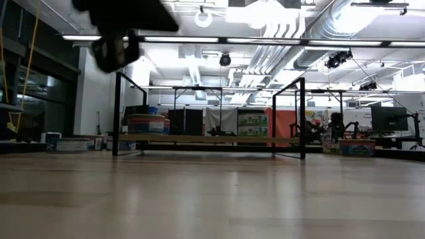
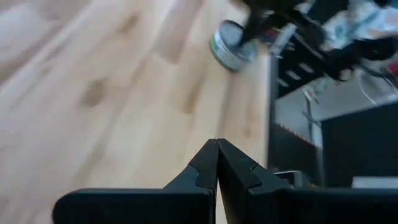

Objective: Stack canned seafood by type on shelf
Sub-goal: Put the green tuna can on the shelf

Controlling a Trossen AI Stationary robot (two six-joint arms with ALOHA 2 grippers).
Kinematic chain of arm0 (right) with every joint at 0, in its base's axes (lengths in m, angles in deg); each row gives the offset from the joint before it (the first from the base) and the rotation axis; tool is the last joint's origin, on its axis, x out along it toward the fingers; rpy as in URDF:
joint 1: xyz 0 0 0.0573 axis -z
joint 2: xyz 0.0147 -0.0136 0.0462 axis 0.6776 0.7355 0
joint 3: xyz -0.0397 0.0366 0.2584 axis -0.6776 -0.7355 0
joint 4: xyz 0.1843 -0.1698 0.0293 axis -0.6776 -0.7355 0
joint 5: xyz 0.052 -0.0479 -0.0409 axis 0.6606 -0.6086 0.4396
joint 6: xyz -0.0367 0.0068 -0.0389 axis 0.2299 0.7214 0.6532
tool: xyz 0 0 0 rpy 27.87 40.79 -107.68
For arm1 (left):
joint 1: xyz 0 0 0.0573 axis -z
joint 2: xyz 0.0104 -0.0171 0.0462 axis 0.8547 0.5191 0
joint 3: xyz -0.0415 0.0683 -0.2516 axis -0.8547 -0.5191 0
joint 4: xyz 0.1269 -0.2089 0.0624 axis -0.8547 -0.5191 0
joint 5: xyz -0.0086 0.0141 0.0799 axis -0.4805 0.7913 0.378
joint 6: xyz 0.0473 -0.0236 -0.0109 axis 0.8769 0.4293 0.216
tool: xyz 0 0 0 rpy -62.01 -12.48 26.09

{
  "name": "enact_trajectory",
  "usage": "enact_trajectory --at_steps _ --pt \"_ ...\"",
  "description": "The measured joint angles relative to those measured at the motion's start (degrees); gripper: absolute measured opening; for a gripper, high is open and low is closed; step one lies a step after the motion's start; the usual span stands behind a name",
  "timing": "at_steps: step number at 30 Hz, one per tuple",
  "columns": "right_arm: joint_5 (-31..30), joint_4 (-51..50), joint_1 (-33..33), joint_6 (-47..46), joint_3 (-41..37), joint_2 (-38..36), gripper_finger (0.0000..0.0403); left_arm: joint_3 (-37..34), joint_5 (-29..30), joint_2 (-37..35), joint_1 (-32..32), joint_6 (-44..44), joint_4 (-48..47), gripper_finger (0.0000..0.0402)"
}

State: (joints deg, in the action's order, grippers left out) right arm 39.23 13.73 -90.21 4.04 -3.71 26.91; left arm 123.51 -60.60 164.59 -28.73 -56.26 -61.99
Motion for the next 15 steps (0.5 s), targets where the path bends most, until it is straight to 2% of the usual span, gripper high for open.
enact_trajectory --at_steps 4,8,15 --pt "-6.14 4.88 6.21 5.41 -0.12 0.18 0.0000 -7.36 1.13 -3.11 -1.01 -2.59 2.23 0.0000" --pt "-9.19 11.31 13.96 13.79 -0.26 1.07 0.0000 -12.34 1.20 -5.01 -2.14 -3.39 2.46 0.0000" --pt "-7.08 27.93 25.34 27.27 -0.52 1.90 0.0000 -14.59 -0.65 -5.29 -5.38 1.72 3.46 0.0000"
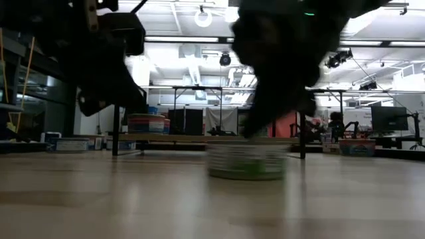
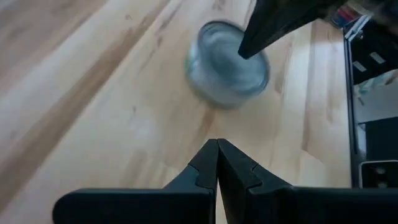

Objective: Stack canned seafood by type on shelf
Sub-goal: Put the green tuna can on the shelf

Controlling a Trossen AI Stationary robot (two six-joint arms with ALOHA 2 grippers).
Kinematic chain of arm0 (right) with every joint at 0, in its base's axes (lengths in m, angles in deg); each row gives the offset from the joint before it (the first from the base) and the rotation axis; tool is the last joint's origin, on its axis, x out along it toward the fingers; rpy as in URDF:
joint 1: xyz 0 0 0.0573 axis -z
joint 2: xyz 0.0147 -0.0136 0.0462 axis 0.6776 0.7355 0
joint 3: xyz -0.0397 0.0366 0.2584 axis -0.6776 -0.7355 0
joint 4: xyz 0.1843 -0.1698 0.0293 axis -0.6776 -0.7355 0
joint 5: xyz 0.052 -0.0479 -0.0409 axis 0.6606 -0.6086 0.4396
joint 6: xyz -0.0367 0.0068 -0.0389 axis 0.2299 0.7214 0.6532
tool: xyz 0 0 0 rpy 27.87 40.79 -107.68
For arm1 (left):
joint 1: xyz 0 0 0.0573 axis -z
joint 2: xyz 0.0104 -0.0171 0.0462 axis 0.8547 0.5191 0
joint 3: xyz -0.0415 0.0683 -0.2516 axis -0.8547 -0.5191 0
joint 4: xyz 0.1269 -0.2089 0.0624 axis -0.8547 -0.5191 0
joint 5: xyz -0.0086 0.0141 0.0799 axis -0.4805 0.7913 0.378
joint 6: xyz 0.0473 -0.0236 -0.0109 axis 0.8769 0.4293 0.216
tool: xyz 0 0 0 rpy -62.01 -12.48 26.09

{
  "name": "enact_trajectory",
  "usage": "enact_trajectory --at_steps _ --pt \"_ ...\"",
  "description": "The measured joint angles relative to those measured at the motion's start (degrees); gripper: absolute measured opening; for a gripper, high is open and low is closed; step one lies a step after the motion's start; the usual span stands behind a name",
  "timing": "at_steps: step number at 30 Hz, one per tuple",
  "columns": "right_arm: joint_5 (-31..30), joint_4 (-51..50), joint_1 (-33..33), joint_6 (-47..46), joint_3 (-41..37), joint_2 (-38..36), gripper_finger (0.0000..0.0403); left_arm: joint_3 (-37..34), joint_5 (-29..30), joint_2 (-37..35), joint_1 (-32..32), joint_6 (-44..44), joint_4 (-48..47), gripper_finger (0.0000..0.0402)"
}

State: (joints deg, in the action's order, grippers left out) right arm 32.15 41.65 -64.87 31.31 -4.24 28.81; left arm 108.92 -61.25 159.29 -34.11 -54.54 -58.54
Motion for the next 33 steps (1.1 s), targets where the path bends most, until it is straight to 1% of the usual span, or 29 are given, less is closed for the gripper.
enact_trajectory --at_steps 3,6,9,12,15,18,20,22,25,27,29,31,33 --pt "0.95 -0.20 1.59 1.74 0.13 -4.37 0.0000 0.00 -2.49 -0.06 -1.95 4.05 2.02 0.0000" --pt "0.54 -5.18 0.63 1.52 0.17 -8.41 0.0000 0.04 -6.52 -0.35 -3.74 9.03 2.67 0.0000" --pt "0.26 -9.44 -0.64 -4.97 0.17 -10.64 0.0002 0.00 -8.92 -0.33 -4.98 15.05 2.40 0.0000" --pt "0.17 -8.93 -1.14 -13.10 -0.88 -10.82 0.0019 0.00 -9.74 -0.31 -5.84 22.07 3.71 0.0000" --pt "0.73 -2.32 -0.66 -21.73 -4.41 -10.09 0.0059 0.00 -9.80 -0.28 -6.43 30.78 6.61 0.0000" --pt "1.28 6.68 0.29 -29.85 -9.99 -10.07 0.0114 0.08 -10.97 0.50 -6.76 36.83 9.50 0.0000" --pt "1.37 11.00 1.13 -35.15 -13.36 -10.07 0.0150 0.21 -11.86 1.21 -6.74 38.44 9.67 0.0000" --pt "1.70 14.63 1.86 -37.86 -15.96 -10.07 0.0181 0.64 -12.06 2.30 -6.71 38.41 10.29 0.0000" --pt "4.38 16.73 2.92 -41.16 -19.14 -10.09 0.0211 0.64 -12.03 5.15 -6.71 36.34 14.40 0.0000" --pt "5.49 16.19 3.33 -41.95 -20.37 -10.00 0.0215 0.85 -12.00 7.16 -6.71 34.59 15.35 0.0000" --pt "5.65 16.41 3.44 -41.85 -20.66 -10.02 0.0205 2.18 -10.64 9.13 -6.71 33.08 15.52 0.0000" --pt "5.72 15.32 3.43 -41.60 -20.67 -10.05 0.0179 2.99 -9.02 10.01 -6.71 30.99 14.99 0.0000" --pt "5.72 12.73 3.45 -40.70 -20.65 -10.04 0.0132 4.10 -8.74 10.71 -6.74 30.69 15.86 0.0000"
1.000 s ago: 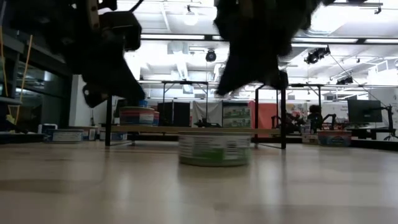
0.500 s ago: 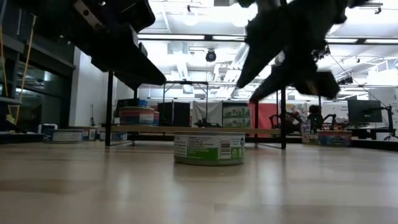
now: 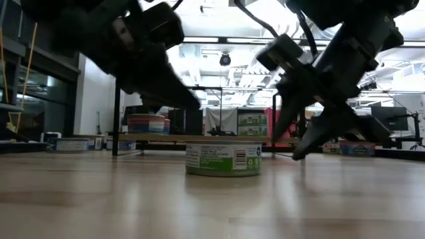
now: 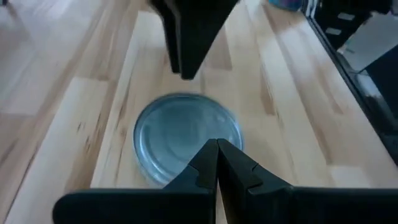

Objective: Stack canned seafood by type on shelf
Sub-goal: Put the green tuna can on the shelf

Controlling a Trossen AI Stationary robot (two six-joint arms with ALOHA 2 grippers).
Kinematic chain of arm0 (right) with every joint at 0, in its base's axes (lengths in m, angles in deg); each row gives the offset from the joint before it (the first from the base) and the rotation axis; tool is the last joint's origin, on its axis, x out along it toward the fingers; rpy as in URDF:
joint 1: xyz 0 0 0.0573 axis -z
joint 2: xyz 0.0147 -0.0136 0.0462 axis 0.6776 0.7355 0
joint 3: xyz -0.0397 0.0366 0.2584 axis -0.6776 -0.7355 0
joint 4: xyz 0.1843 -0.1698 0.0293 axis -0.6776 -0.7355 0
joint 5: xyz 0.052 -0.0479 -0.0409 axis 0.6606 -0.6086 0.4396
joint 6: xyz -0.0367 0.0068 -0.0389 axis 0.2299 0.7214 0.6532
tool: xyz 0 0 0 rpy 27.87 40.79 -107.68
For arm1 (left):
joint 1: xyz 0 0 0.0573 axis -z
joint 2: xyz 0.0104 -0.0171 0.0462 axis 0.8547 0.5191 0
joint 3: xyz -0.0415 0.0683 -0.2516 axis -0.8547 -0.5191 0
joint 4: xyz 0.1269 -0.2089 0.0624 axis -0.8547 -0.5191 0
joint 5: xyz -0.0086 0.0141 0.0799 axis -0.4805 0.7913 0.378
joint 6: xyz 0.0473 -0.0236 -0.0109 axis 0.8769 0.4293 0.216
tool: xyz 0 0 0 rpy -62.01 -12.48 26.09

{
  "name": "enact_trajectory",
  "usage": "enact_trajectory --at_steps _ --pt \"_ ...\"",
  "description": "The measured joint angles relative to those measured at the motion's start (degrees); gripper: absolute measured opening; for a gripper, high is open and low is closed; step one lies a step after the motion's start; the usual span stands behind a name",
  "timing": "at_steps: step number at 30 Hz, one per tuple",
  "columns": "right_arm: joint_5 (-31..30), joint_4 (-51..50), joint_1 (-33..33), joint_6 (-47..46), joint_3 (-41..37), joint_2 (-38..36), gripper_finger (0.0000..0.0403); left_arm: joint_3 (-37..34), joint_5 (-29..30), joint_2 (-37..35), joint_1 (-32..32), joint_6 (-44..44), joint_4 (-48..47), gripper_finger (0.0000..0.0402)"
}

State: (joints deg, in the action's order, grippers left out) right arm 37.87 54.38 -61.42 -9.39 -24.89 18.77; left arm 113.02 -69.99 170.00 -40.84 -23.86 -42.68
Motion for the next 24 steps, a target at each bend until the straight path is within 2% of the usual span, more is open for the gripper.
enact_trajectory --at_steps 3,4,9,19,24 --pt "-0.68 -2.23 0.53 0.33 0.14 1.24 0.0034 0.41 0.03 0.45 0.00 1.42 -0.45 0.0000" --pt "-0.78 -2.51 0.89 0.54 0.09 2.05 0.0018 0.48 0.03 0.67 -0.05 1.78 -0.64 0.0000" --pt "0.35 2.40 1.53 0.69 0.36 5.19 0.0007 0.39 0.44 1.92 -0.20 0.75 -1.59 0.0000" --pt "-1.55 4.87 1.64 0.99 0.31 5.49 0.0001 1.37 1.30 6.62 -0.10 -5.27 -0.83 0.0000" --pt "-3.15 9.85 1.69 0.67 0.23 5.53 0.0000 1.41 1.28 7.04 0.13 -6.63 -1.00 0.0000"
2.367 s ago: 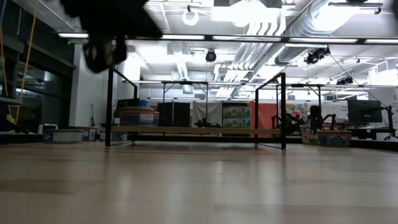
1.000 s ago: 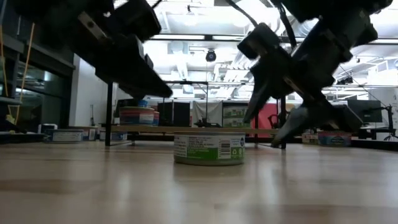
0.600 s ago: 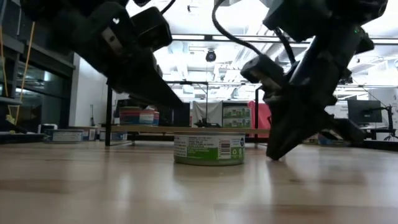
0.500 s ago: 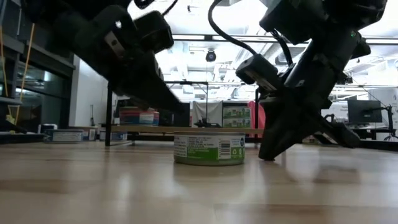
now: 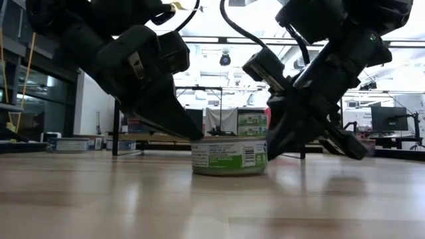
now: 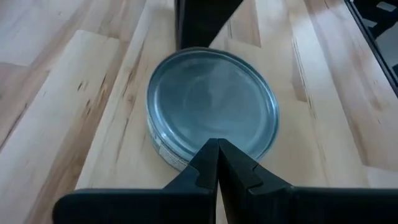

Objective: Stack canned seafood by type on shelf
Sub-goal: Put the green tuna can on the shelf

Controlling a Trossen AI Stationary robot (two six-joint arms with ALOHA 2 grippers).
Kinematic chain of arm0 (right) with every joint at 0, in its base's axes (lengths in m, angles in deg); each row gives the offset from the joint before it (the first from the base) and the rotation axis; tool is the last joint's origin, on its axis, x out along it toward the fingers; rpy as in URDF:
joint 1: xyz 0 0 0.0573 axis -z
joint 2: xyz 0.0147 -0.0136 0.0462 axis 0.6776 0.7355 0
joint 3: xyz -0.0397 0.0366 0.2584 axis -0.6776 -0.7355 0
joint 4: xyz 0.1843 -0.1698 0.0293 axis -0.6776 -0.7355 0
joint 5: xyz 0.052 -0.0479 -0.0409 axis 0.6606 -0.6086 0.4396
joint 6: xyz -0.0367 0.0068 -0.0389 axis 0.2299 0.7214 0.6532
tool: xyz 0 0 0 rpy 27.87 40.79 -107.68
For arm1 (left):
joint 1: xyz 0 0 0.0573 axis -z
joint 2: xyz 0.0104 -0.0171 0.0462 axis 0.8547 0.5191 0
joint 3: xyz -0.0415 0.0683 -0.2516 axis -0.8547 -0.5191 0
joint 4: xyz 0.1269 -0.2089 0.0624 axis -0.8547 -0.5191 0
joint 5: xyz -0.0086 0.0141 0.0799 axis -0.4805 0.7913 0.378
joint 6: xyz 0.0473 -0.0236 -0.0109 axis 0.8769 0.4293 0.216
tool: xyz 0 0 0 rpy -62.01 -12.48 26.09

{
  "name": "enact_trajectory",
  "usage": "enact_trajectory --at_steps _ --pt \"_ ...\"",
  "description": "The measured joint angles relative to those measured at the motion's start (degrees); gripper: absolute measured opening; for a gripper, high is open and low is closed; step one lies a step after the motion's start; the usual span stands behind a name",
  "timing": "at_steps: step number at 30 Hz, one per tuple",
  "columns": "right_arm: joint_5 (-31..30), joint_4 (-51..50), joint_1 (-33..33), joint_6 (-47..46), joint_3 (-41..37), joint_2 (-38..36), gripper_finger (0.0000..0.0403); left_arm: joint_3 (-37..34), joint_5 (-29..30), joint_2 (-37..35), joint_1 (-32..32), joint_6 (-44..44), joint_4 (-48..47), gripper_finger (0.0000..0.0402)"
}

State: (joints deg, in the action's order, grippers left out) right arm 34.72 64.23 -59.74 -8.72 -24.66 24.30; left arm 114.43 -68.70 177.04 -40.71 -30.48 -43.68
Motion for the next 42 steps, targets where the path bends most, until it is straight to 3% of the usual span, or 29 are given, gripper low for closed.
enact_trajectory --at_steps 11,15,22,28,35,42 --pt "-1.66 2.27 0.00 1.62 5.44 -0.13 0.0000 -0.09 -2.48 0.02 1.31 -0.60 -0.99 0.0000" --pt "0.84 1.52 -0.17 3.82 9.02 -0.32 0.0000 -0.47 -0.39 0.59 1.91 -0.57 -2.76 0.0000" --pt "0.60 -7.12 0.10 9.42 14.74 -0.21 0.0000 -0.33 -0.67 0.46 2.30 -4.16 -1.25 0.0000" --pt "1.85 -15.37 0.81 21.78 20.59 -1.31 0.0000 -0.28 -0.98 -0.06 2.28 -5.67 -3.72 0.0000" --pt "10.08 -22.54 0.65 38.54 30.72 -1.50 0.0021 -0.24 -0.71 -12.22 0.89 -3.17 -21.28 0.0000" --pt "11.91 -35.56 -2.08 56.84 43.94 4.68 0.0148 -0.24 5.01 -31.47 0.33 -3.65 -36.22 0.0000"
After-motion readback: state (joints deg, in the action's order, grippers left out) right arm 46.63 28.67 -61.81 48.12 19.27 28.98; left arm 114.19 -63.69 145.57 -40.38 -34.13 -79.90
